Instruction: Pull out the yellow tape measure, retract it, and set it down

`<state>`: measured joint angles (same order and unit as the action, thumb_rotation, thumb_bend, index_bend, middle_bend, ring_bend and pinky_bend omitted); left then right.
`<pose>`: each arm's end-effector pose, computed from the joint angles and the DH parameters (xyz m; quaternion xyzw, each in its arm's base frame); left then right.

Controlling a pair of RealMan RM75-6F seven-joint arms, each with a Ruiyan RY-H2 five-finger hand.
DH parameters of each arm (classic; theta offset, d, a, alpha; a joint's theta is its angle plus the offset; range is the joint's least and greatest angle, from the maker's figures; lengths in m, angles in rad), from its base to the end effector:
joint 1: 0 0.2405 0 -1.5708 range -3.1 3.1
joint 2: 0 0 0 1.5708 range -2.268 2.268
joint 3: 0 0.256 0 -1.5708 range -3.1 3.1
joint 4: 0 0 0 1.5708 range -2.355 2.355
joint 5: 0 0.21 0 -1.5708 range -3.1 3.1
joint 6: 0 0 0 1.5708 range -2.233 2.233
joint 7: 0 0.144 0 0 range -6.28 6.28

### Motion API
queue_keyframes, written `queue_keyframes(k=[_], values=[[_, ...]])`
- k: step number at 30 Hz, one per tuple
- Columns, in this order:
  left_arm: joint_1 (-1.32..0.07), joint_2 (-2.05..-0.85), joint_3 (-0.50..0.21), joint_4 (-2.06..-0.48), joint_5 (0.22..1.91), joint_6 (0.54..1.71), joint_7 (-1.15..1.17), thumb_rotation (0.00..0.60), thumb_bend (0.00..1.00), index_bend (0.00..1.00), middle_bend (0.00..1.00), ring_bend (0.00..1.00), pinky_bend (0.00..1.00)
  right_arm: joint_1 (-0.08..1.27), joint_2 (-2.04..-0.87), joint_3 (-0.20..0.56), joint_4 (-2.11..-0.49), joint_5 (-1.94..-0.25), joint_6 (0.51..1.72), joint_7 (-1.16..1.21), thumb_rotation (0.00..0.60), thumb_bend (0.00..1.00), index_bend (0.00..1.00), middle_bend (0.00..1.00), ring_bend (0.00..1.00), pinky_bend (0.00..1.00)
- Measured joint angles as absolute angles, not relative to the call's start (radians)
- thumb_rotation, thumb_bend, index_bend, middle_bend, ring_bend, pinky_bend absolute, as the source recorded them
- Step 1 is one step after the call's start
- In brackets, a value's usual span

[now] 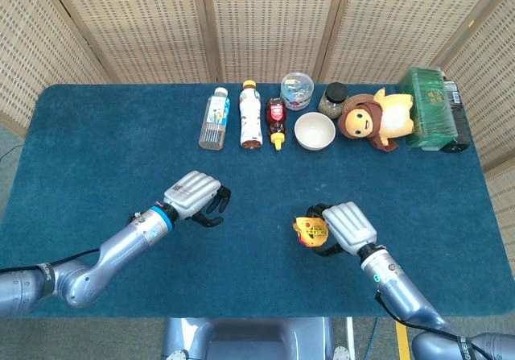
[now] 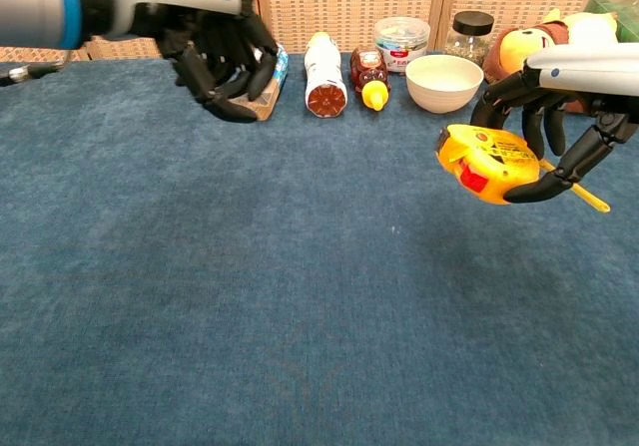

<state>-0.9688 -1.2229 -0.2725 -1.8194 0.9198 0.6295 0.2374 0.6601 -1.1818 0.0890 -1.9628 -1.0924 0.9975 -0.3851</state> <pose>-0.0512 0.3456 0.0366 -0.7987 -0.4150 -0.3520 0.2568 -0.1460 -0.2811 0.0592 0.7565 -0.4094 0.3418 0.3785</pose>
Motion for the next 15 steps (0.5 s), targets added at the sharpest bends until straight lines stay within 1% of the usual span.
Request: queue_keyframes(k=[2, 4, 5, 7, 8, 10, 11, 12, 13, 15], values=[[-1.008, -1.245, -0.275, -1.788, 0.906, 0.603, 0.236, 0.6, 0.27, 0.57, 0.9, 0.91, 0.9, 0.659, -1.179, 0.088, -1.969, -1.094, 1.0, -0.387, 0.505, 0.24, 0.47, 0.49, 0.52, 0.49], [-1.041, -1.263, -0.275, -1.761, 0.895, 0.582, 0.236, 0.581, 0.27, 0.57, 0.93, 0.94, 0.93, 0.658, -1.179, 0.087, -1.972, -1.095, 1.001, -0.387, 0.504, 0.24, 0.47, 0.49, 0.52, 0.49], [-1.054, -1.27, -0.274, -1.752, 0.891, 0.574, 0.236, 0.552, 0.27, 0.57, 0.95, 0.96, 0.94, 0.658, -1.178, 0.086, -1.974, -1.096, 1.001, -0.388, 0.504, 0.24, 0.47, 0.5, 0.52, 0.49], [-1.082, -1.287, -0.273, -1.733, 0.884, 0.56, 0.236, 0.464, 0.27, 0.57, 0.98, 0.99, 0.96, 0.658, -1.177, 0.085, -1.977, -1.098, 1.003, -0.389, 0.505, 0.24, 0.47, 0.5, 0.52, 0.49], [-1.093, -1.294, -0.272, -1.725, 0.882, 0.556, 0.236, 0.429, 0.28, 0.57, 0.99, 0.99, 0.97, 0.657, -1.177, 0.084, -1.979, -1.099, 1.003, -0.39, 0.504, 0.24, 0.47, 0.5, 0.52, 0.49], [-1.117, -1.311, -0.269, -1.708, 0.878, 0.551, 0.237, 0.331, 0.3, 0.57, 1.0, 1.0, 0.99, 0.656, -1.176, 0.084, -1.982, -1.1, 1.005, -0.388, 0.502, 0.24, 0.47, 0.5, 0.52, 0.49], [-1.126, -1.318, -0.267, -1.702, 0.877, 0.55, 0.237, 0.3, 0.31, 0.57, 1.0, 1.0, 0.99, 0.656, -1.176, 0.084, -1.983, -1.101, 1.006, -0.388, 0.503, 0.24, 0.47, 0.5, 0.52, 0.5], [-1.134, -1.325, -0.266, -1.697, 0.875, 0.55, 0.236, 0.271, 0.32, 0.57, 1.0, 1.0, 0.99, 0.656, -1.175, 0.084, -1.984, -1.102, 1.007, -0.387, 0.504, 0.24, 0.47, 0.5, 0.52, 0.5], [-1.144, -1.332, -0.264, -1.691, 0.873, 0.549, 0.235, 0.258, 0.33, 0.57, 1.0, 1.0, 0.99, 0.655, -1.174, 0.085, -1.986, -1.104, 1.008, -0.385, 0.505, 0.24, 0.47, 0.5, 0.52, 0.5], [-1.157, -1.343, -0.263, -1.682, 0.87, 0.549, 0.231, 0.253, 0.33, 0.57, 1.0, 1.0, 0.99, 0.655, -1.173, 0.085, -1.987, -1.106, 1.009, -0.383, 0.506, 0.24, 0.47, 0.5, 0.52, 0.5]])
